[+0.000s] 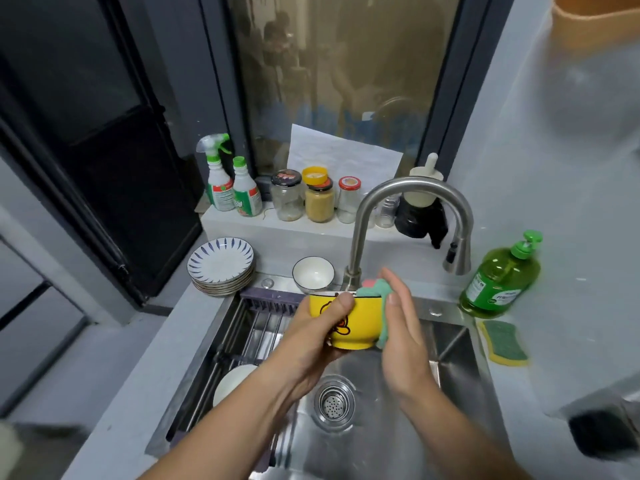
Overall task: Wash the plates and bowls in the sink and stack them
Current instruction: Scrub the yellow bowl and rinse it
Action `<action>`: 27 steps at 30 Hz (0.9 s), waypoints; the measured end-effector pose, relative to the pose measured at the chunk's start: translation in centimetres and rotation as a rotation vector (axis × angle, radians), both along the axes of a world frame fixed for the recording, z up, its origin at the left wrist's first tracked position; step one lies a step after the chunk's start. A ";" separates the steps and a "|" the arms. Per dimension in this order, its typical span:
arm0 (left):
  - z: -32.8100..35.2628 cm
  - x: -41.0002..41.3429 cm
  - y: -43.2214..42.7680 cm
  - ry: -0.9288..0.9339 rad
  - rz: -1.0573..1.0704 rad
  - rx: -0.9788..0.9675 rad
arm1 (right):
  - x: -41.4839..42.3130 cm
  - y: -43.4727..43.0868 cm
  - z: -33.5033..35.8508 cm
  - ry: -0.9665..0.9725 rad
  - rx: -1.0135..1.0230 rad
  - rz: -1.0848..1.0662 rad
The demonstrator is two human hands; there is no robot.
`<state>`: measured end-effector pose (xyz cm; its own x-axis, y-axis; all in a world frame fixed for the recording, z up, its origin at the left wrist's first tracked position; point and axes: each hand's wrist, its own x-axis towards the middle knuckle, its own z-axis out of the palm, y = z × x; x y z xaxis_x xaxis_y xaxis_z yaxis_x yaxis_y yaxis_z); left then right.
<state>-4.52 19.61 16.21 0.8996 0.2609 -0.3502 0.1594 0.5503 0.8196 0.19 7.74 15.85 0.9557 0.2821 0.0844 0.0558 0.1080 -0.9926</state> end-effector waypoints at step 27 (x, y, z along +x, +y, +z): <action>-12.9 10.1 21.0 -0.126 -0.283 0.697 | 9.8 14.9 -9.7 0.667 0.013 -0.155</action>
